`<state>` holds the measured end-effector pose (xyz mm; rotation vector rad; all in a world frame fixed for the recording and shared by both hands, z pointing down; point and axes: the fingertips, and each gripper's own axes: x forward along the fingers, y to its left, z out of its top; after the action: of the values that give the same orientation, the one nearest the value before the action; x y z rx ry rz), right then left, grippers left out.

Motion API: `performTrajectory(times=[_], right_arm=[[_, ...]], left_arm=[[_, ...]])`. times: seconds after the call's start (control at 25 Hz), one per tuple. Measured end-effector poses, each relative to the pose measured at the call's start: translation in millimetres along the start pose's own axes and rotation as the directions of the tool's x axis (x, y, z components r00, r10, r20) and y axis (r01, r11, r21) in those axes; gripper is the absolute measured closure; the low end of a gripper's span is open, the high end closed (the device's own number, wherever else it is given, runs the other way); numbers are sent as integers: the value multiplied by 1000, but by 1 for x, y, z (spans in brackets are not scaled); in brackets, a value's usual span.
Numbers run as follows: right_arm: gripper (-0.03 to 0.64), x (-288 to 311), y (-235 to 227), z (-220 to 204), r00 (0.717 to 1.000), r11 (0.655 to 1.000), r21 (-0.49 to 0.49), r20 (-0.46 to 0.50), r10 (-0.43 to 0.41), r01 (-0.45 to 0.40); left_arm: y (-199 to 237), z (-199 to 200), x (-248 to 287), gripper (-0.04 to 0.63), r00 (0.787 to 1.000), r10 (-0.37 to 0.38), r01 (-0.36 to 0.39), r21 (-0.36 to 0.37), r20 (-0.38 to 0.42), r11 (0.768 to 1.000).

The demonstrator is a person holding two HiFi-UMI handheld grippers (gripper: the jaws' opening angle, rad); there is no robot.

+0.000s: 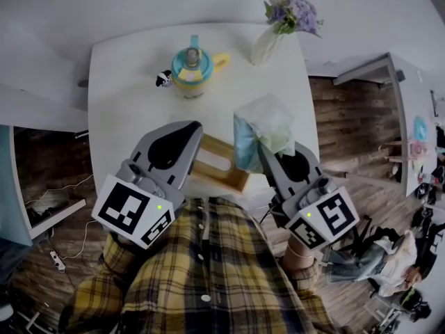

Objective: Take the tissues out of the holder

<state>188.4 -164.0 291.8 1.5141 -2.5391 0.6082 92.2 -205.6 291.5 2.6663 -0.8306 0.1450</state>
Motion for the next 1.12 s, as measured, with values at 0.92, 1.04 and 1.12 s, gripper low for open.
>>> performTrajectory(times=[0.92,1.04,1.12], right_arm=[[574,1,1,7,999,999,46,33,16,-18],[574,1,1,7,999,999,47,32,16,-18],[574,1,1,7,999,999,49,33,15,-17]], left_arm=[[4,1,0,591,1000,7,-7,-4,-2,1000],[4,0,1,591,1000,6,-6,-4,-3,1000],[4,0,1,591,1000,6,-6,-4,-4,1000]])
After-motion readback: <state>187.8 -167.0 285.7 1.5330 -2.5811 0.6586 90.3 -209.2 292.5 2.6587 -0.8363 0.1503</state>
